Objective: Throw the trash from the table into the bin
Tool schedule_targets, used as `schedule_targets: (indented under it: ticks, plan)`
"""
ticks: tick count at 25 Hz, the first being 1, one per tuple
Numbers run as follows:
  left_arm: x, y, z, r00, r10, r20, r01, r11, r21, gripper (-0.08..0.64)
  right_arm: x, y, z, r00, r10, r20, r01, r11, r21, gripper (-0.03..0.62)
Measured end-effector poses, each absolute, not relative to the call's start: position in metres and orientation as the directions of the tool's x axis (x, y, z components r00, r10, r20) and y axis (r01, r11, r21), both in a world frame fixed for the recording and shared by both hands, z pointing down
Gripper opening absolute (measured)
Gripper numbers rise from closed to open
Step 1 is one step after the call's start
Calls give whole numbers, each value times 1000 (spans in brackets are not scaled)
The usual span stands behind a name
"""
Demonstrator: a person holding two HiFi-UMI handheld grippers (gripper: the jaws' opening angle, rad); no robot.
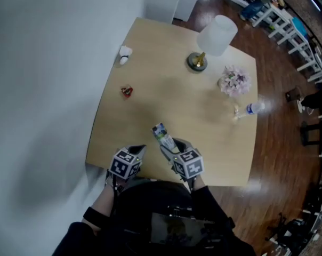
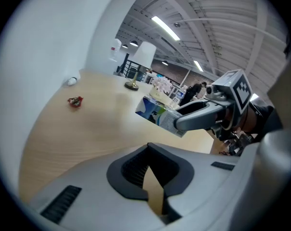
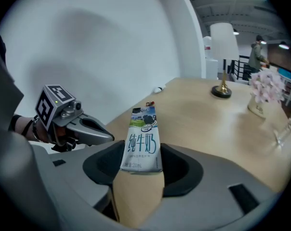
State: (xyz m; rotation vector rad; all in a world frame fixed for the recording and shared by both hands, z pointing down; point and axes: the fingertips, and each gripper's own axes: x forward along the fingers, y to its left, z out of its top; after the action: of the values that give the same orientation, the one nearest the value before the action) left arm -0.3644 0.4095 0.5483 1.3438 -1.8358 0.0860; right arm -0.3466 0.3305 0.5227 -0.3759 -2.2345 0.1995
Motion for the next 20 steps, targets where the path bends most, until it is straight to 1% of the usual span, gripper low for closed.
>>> schedule_targets:
  ticks: [4, 9, 16, 20]
  plan:
    - [-344, 378, 553, 38, -765, 643, -858, 305, 413, 3, -308, 299, 528, -634, 241, 735, 45, 960, -276, 247]
    - [-320, 338, 553, 114, -758, 642, -891, 207, 404, 3, -269, 268, 525, -653, 178, 736, -56, 958, -281, 245]
    - [-272, 296, 548, 111, -736, 668, -922, 175, 345, 3, -216, 234, 532, -685, 180, 706, -70, 948, -310, 246]
    - [-232, 261, 547, 107, -718, 688, -926, 180, 332, 3, -176, 197, 530, -692, 172, 701, -80, 947, -311, 245]
